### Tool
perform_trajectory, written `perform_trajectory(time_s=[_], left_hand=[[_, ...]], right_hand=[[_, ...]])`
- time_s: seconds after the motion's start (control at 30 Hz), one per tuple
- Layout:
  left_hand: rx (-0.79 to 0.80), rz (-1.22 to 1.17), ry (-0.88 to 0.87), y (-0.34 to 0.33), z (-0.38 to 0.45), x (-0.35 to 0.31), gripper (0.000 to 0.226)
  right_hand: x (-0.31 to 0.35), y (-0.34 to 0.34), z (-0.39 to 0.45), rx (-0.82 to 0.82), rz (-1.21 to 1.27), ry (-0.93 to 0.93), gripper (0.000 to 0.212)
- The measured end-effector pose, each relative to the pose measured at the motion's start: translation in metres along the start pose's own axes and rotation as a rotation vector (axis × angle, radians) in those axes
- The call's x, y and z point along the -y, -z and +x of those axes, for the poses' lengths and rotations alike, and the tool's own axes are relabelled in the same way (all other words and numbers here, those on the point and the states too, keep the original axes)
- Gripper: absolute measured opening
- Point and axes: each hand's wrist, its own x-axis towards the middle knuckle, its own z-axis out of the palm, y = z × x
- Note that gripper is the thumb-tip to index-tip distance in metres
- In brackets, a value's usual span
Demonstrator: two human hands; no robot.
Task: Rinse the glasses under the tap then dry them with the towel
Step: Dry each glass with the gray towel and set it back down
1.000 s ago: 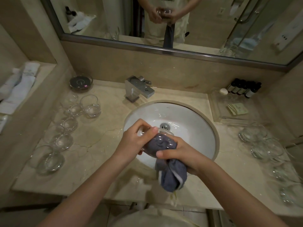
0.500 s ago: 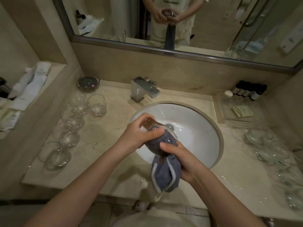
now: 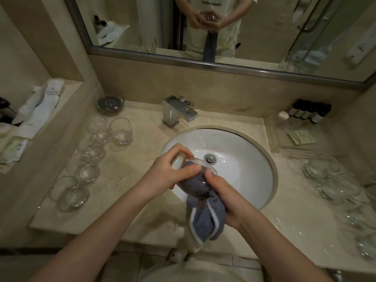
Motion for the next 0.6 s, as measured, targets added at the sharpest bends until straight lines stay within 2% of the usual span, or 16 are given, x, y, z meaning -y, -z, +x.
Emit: perform_trajectory(time_s=[0.07,0.17,0.23,0.3,0.37,0.43,0.5,0.57,0.6], left_hand=[[0.020,0.037,-0.114,0.002,-0.004,0.002,0.038],[0.082,-0.028,-0.078,0.004,-0.006,-0.001,0.039],[0.069,-0.099,0.156,0.002,-0.003,-0.008,0.043],[0.053,-0.148,0.477,-0.001,-0.001,-0.012,0.049],[0.036,-0.102,0.541,-0.005,0.001,-0.010,0.043],[-0.017,-0.046,0.417,-0.009,-0.001,-0.007,0.050],[-0.086,-0.013,0.173,-0.010,-0.005,-0.002,0.063],[-0.093,0.025,-0.072,-0.010,-0.006,0.000,0.049],[-0.076,0.024,-0.140,-0.011,-0.004,0.000,0.041]], right_hand=[[0.004,0.003,-0.002,0.010,0.061,-0.030,0.068],[0.006,0.003,-0.003,0.008,-0.036,0.009,0.066],[0.004,0.002,-0.003,-0.073,-0.179,0.058,0.067],[0.000,0.002,-0.003,-0.127,-0.315,0.101,0.049],[-0.002,0.001,-0.003,-0.121,-0.317,0.081,0.038],[-0.001,0.004,-0.005,-0.059,-0.189,0.019,0.042],[0.002,0.007,-0.006,0.039,-0.083,-0.008,0.052],[0.003,0.011,-0.006,0.101,-0.030,0.005,0.054],[0.003,0.013,-0.005,0.099,-0.022,0.015,0.052]])
